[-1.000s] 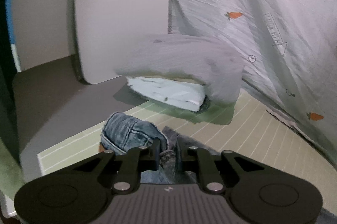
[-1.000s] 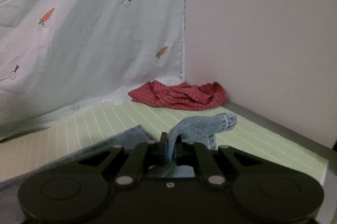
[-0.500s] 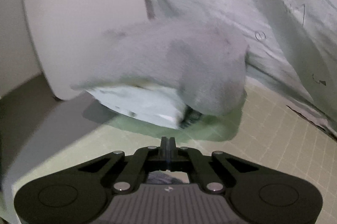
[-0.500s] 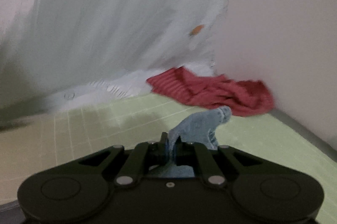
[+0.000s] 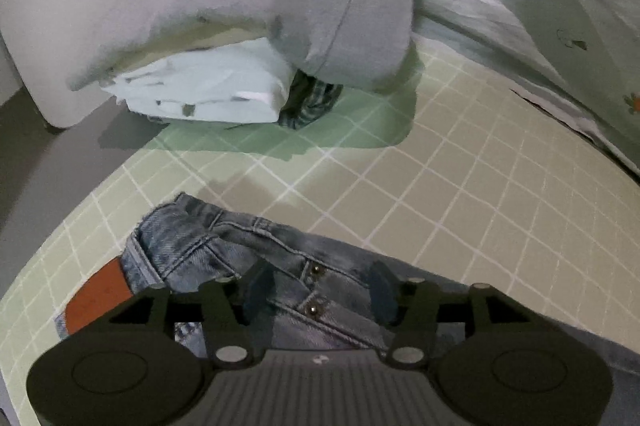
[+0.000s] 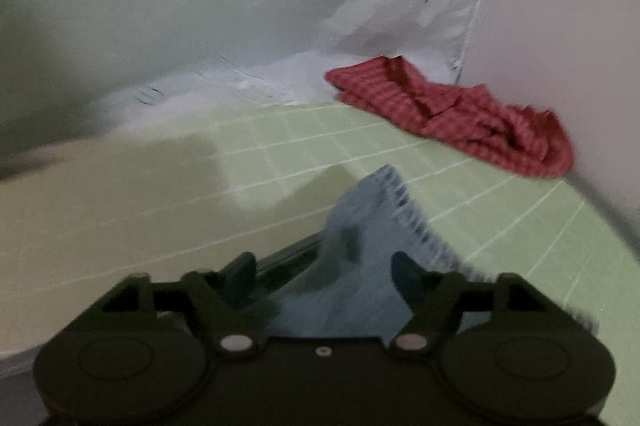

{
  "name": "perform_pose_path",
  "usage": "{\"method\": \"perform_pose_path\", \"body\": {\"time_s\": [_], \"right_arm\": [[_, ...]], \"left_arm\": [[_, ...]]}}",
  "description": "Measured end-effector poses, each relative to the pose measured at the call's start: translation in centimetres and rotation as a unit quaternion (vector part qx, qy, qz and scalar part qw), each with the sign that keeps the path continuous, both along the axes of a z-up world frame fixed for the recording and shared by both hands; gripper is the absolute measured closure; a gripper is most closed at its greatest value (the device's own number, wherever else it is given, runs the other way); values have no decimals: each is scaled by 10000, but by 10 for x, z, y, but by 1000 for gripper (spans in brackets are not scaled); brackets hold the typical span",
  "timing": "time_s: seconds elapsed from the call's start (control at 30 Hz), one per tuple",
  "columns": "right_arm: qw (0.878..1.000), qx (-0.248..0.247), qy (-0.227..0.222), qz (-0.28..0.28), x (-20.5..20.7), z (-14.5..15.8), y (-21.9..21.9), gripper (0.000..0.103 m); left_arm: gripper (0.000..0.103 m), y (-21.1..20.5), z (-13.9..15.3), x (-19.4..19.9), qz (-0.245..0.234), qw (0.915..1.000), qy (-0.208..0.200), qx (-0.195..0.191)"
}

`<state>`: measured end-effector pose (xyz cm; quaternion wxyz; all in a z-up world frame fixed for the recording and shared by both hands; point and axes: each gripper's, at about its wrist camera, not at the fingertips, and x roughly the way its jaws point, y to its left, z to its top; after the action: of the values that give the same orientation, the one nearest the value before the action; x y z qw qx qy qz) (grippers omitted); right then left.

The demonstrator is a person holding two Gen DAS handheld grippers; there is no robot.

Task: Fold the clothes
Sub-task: 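Fold the leg hem toward the waistband with the right gripper and release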

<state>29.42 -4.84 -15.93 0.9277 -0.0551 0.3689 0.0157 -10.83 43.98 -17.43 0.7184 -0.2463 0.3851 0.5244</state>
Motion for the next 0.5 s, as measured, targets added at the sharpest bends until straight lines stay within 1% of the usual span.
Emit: {"method": "perform_pose_path", "body": {"time_s": [0.03, 0.13, 0.2, 0.27, 0.33, 0.43, 0.5], "right_arm": [[9999, 156, 18, 37, -8, 4, 0, 13], [9988, 473, 109, 12, -40, 11, 4, 4], [9969, 743, 245, 91, -66, 14, 7, 3], [9939, 978, 417, 289, -95, 15, 13, 2], [9913, 1043, 524, 603, -127, 17, 23, 1], [9883, 847, 569, 1130, -171, 16, 43, 1], [9871, 737, 601, 1291, -193, 15, 52, 1]], "left_arm": [[41, -3, 2, 0, -24, 10000, -20, 17], [38, -10, 12, -9, -48, 9994, -344, -44], [36, -14, 19, -17, -84, 9987, -505, -76], [36, -18, 24, -29, -100, 9980, -618, -80], [34, -21, 26, -42, -131, 9976, -678, -114], [30, -22, 25, -65, -260, 9972, -685, -173], [29, -18, 22, -78, -394, 9971, -627, -183]]}}
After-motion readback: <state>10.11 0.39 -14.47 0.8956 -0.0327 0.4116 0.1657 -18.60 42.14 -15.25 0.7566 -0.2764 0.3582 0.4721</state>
